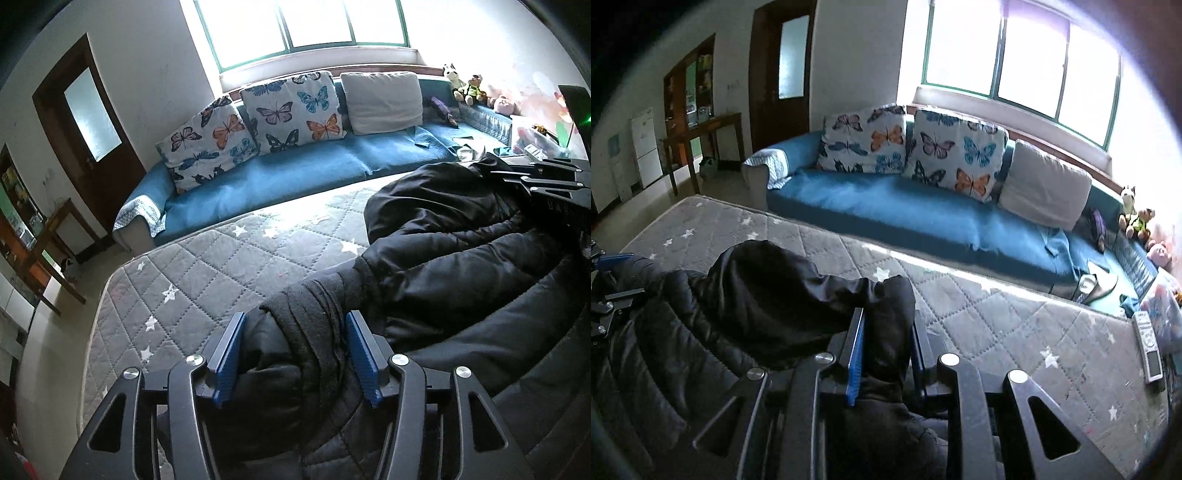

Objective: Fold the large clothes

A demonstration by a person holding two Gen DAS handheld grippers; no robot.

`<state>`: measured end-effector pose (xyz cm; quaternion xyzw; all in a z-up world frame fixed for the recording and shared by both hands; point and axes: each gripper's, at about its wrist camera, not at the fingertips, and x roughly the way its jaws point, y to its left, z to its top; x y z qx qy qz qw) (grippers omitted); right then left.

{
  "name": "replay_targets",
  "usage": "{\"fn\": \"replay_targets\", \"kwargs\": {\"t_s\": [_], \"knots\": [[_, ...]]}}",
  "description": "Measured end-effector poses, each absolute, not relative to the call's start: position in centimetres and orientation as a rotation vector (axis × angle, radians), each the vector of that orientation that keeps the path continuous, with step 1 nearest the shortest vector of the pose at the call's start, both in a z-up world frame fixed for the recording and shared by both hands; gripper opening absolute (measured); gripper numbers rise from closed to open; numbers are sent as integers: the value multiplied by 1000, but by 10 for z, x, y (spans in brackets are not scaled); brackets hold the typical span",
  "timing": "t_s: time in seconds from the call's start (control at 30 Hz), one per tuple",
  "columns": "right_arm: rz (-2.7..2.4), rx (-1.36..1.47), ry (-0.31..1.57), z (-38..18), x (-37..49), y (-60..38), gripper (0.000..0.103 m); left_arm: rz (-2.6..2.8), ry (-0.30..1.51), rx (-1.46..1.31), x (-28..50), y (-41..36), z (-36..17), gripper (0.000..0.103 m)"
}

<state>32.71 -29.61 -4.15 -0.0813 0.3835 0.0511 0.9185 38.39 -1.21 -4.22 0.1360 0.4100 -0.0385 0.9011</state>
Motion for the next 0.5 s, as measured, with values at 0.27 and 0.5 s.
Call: {"fn": "replay_targets", "kwargs": {"t_s": [0.27,0.5], "knots": [[108,-124,792,-24,324,-303,27,-74,878,282,416,-7,-66,66],[128,-134,780,1,308,-311,27,-70,900,245,437,2,-74,70]]}}
